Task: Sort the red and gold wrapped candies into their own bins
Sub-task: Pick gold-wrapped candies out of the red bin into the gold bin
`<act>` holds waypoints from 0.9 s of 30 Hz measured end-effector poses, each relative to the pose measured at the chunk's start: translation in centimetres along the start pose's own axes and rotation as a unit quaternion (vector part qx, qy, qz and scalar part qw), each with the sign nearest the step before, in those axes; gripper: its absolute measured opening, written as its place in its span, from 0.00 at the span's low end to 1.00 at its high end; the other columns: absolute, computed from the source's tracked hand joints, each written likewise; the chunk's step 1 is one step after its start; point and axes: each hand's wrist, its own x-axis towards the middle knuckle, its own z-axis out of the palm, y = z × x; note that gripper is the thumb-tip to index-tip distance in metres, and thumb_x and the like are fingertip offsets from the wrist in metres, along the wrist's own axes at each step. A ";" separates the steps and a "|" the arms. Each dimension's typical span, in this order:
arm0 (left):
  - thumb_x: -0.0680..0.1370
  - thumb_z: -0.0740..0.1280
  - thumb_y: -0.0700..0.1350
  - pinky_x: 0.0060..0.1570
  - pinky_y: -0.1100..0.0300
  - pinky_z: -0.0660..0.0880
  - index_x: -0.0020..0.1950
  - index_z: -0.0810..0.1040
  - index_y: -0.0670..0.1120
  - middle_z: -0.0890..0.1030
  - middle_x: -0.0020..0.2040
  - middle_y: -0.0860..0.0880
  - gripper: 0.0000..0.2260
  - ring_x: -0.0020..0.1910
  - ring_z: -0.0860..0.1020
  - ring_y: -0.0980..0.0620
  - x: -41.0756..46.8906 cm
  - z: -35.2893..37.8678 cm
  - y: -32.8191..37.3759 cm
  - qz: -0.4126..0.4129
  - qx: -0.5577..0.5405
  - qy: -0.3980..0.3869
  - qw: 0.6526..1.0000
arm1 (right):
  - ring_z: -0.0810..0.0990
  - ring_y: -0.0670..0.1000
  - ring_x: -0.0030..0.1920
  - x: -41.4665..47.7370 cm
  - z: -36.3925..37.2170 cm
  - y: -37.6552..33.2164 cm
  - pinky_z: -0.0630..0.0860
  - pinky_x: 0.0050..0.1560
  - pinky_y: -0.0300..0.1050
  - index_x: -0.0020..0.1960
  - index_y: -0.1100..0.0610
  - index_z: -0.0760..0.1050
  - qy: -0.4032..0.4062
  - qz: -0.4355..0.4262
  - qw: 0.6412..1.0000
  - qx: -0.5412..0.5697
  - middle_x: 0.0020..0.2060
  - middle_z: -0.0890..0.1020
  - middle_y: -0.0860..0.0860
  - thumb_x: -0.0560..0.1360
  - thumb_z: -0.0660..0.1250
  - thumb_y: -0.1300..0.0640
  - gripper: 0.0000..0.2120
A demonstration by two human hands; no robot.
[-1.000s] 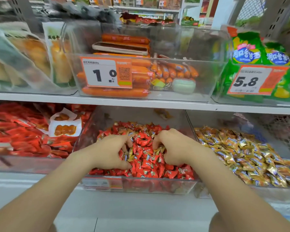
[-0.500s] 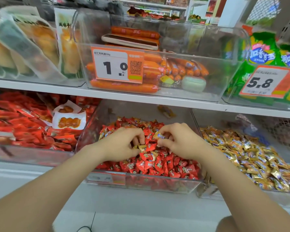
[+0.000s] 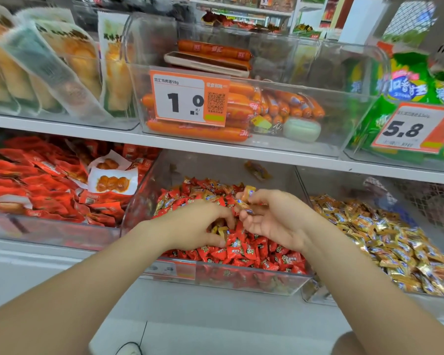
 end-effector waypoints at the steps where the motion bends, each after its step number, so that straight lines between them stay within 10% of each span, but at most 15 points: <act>1: 0.77 0.76 0.55 0.44 0.56 0.75 0.59 0.80 0.57 0.80 0.44 0.55 0.13 0.45 0.77 0.56 0.1 0.1 0.2 0.007 -0.001 0.000 1.000 | 0.77 0.54 0.35 0.0 0.2 -0.1 0.75 0.34 0.43 0.57 0.67 0.78 0.001 0.020 0.999 0.044 0.46 0.80 0.64 0.80 0.59 0.64 0.12; 6: 0.78 0.76 0.53 0.44 0.57 0.75 0.54 0.80 0.58 0.81 0.45 0.56 0.07 0.44 0.77 0.58 0.1 0.1 0.0 -0.013 -0.020 0.010 1.000 | 0.68 0.51 0.30 0.4 0.2 -0.1 0.62 0.24 0.40 0.50 0.59 0.74 0.012 0.043 0.999 0.002 0.34 0.71 0.54 0.82 0.60 0.50 0.12; 12: 0.80 0.72 0.44 0.31 0.70 0.68 0.53 0.79 0.55 0.83 0.45 0.55 0.06 0.29 0.75 0.63 -1.0 -1.9 -0.5 -0.052 -0.113 0.052 0.991 | 0.80 0.49 0.35 0.6 0.4 0.5 0.78 0.33 0.41 0.58 0.65 0.81 0.019 -0.077 0.981 -0.176 0.42 0.87 0.57 0.87 0.61 0.63 0.10; 19: 0.82 0.63 0.44 0.28 0.56 0.69 0.48 0.76 0.48 0.73 0.28 0.54 0.05 0.23 0.68 0.52 -1.9 -2.6 -0.4 -0.134 -0.184 0.075 0.971 | 0.71 0.40 0.31 0.5 -0.4 1.5 0.73 0.44 0.41 0.51 0.48 0.86 -0.021 -0.182 0.655 -0.733 0.24 0.75 0.36 0.77 0.74 0.46 0.07; 27: 0.83 0.59 0.40 0.34 0.70 0.69 0.54 0.80 0.45 0.81 0.42 0.51 0.10 0.35 0.76 0.63 -1.6 -1.7 -0.3 -0.115 -0.019 -0.011 0.993 | 0.83 0.51 0.43 0.6 -1.5 0.1 0.81 0.46 0.49 0.42 0.47 0.83 0.120 -0.165 0.593 -0.779 0.42 0.82 0.45 0.75 0.70 0.60 0.09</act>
